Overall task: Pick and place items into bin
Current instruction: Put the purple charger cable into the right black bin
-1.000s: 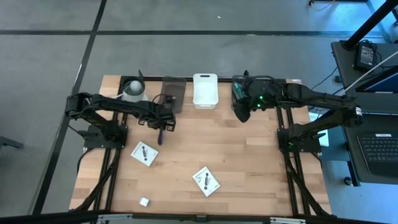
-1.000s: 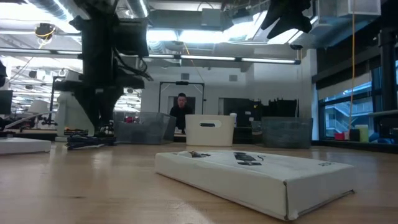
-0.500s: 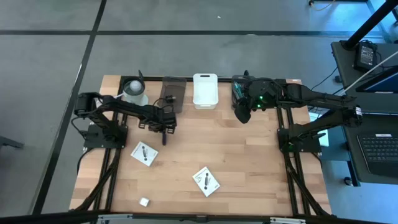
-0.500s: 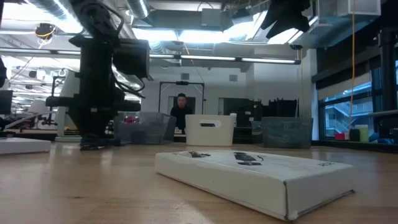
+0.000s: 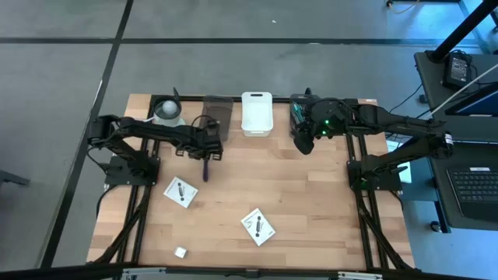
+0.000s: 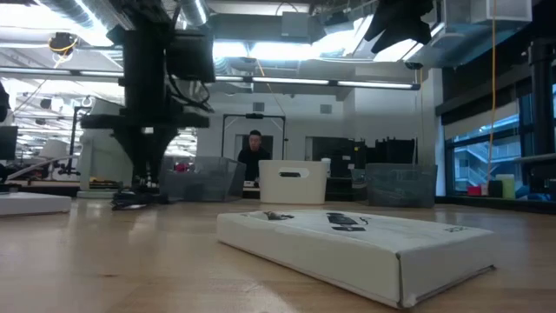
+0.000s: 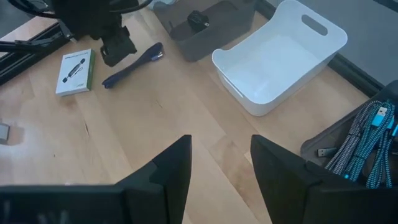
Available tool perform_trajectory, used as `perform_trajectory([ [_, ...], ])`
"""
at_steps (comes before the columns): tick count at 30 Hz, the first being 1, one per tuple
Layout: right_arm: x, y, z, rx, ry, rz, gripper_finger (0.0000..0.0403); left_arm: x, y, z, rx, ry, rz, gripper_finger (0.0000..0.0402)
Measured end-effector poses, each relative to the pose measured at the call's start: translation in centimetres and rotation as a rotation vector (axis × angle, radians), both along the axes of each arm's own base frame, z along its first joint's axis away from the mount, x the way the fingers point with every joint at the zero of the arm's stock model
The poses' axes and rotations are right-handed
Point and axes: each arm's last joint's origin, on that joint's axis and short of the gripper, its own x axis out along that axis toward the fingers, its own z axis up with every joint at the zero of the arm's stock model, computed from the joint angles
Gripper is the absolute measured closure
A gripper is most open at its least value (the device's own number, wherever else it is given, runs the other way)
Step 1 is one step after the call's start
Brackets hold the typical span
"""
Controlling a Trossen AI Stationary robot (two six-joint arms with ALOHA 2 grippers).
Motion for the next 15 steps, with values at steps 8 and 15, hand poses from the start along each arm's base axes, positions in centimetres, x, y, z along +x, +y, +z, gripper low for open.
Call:
perform_trajectory([
  [8,0.0,0.0,0.0,0.000,0.001,0.000,0.0234,0.4,0.1,-0.8,-0.006,0.013,0.000,0.0314],
  [15,0.0,0.0,0.0,0.001,0.000,0.001,0.0234,0.8,0.3,-1.7,-0.004,0.037,0.013,0.0257],
])
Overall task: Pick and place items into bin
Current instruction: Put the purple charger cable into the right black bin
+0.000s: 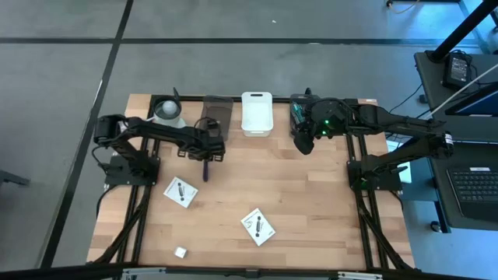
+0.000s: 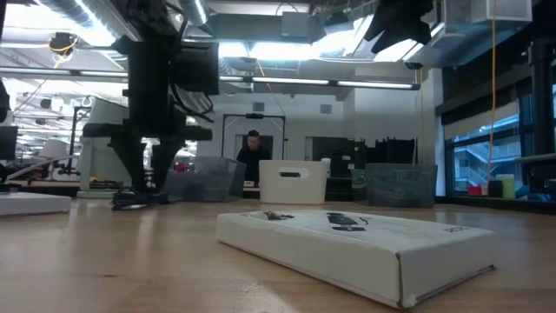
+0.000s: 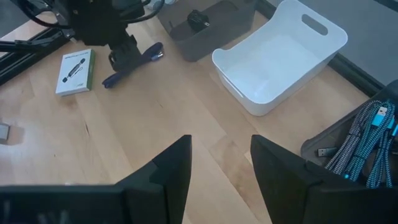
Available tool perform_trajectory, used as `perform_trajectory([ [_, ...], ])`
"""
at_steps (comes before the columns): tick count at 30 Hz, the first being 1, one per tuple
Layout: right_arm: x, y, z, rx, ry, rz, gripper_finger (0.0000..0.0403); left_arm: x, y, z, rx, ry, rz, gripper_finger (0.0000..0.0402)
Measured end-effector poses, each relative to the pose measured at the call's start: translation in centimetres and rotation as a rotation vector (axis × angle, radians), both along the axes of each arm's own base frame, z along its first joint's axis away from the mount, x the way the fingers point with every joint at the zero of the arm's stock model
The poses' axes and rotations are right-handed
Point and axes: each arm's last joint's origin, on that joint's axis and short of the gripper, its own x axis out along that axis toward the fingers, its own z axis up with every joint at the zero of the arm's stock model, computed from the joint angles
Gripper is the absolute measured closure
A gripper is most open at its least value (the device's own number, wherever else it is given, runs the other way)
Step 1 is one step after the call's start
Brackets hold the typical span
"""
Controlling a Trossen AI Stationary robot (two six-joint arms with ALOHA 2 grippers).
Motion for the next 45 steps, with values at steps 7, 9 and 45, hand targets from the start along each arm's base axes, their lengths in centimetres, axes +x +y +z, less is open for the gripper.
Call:
perform_trajectory([
  [7,0.0,0.0,0.0,0.000,0.000,0.000,0.0234,1.0,0.1,-2.3,-0.039,0.043,0.003,0.0234],
  [9,0.0,0.0,0.0,0.000,0.000,0.000,0.0234,1.1,0.1,-2.9,-0.069,0.063,0.009,0.0242],
  [45,4.8,0.4,1.2,-0.136,-0.575,0.291,0.0228,4.4,-1.3,15.8,0.810,-1.240,-0.683,0.0389],
])
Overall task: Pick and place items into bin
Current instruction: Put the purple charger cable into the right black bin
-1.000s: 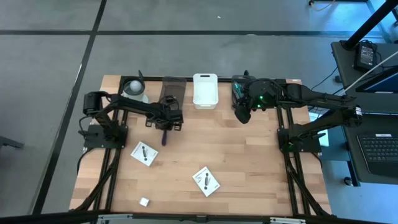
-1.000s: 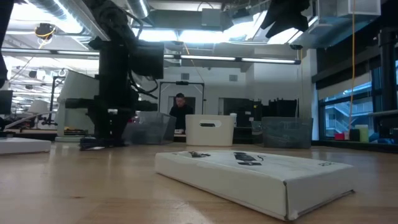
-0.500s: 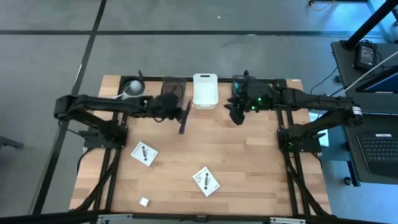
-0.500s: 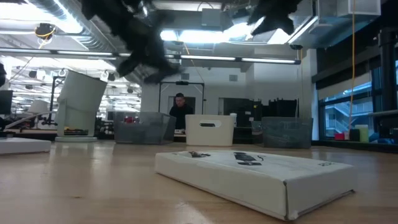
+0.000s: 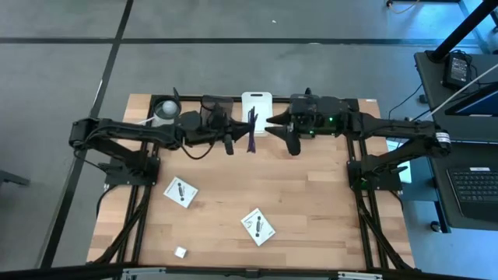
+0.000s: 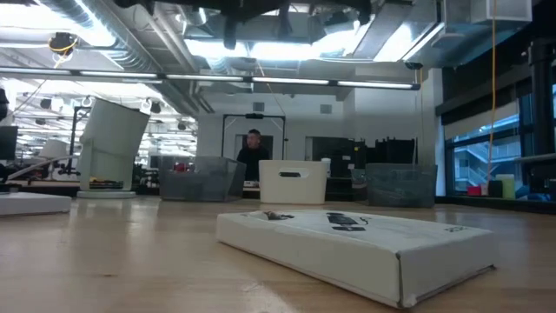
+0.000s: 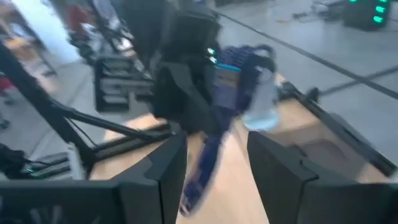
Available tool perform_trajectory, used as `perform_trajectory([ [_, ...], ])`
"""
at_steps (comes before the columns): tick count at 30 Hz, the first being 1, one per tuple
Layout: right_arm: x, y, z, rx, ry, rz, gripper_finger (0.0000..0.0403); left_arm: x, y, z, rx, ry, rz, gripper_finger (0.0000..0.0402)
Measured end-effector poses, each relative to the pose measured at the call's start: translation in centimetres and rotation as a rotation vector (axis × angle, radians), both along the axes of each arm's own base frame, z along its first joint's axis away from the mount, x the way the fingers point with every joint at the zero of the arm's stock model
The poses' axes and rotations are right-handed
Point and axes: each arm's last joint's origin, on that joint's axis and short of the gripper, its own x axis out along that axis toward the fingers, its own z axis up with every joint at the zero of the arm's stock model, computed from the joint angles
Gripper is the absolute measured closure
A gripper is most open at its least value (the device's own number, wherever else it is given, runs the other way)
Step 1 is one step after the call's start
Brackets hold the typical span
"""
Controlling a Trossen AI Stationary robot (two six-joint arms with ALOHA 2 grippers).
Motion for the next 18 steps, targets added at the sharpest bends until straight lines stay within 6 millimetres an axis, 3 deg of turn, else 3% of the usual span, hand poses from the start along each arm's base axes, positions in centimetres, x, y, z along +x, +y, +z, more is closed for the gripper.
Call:
perform_trajectory([
  [12,2.4,-0.2,-0.7,-0.005,-0.079,0.033,0.0165,1.4,0.0,-0.7,0.003,-0.063,-0.045,0.0389],
  [18,3.3,-0.4,-1.2,-0.007,-0.087,0.027,0.0160,1.4,0.1,-0.8,0.002,-0.059,-0.036,0.0389],
])
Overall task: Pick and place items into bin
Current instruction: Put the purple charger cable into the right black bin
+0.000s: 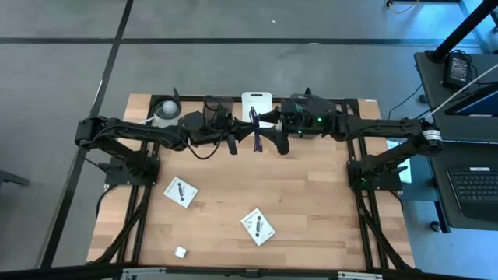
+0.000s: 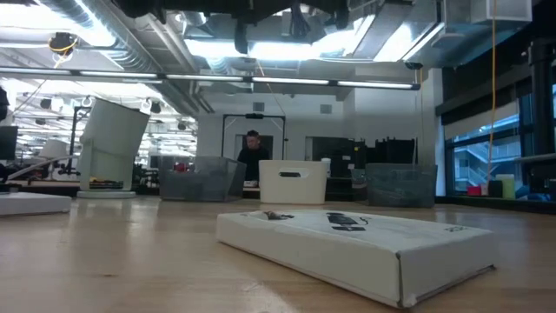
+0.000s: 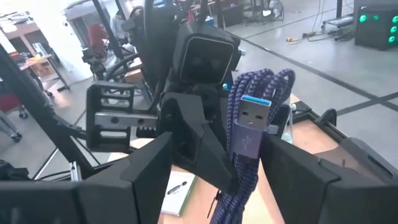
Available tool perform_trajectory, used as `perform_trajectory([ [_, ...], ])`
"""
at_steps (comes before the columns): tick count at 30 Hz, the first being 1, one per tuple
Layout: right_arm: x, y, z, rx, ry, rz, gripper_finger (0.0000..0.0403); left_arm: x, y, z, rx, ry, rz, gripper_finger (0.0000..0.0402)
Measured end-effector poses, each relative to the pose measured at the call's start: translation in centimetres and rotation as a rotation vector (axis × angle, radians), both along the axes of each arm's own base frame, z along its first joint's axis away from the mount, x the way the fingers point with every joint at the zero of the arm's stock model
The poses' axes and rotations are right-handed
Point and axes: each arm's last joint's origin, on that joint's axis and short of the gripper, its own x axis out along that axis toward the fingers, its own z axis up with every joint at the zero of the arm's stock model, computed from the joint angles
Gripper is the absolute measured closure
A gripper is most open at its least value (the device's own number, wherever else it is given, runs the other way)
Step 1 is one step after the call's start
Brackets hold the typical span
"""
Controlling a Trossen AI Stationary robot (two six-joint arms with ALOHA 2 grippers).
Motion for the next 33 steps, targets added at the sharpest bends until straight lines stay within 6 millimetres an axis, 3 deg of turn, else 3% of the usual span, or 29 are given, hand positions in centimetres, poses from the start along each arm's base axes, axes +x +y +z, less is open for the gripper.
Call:
perform_trajectory([
  [13,0.4,-1.4,-0.4,0.048,-0.011,-0.045,0.0223,0.1,-0.1,-0.2,0.000,0.017,-0.017,0.0385],
  [24,0.8,-1.4,-0.9,0.004,0.014,-0.021,0.0367,0.1,0.0,-0.6,-0.005,0.053,0.025,0.0378],
  [33,0.8,-1.6,-1.3,0.006,0.057,-0.025,0.0363,0.1,0.2,-1.0,0.009,0.107,0.070,0.0293],
])
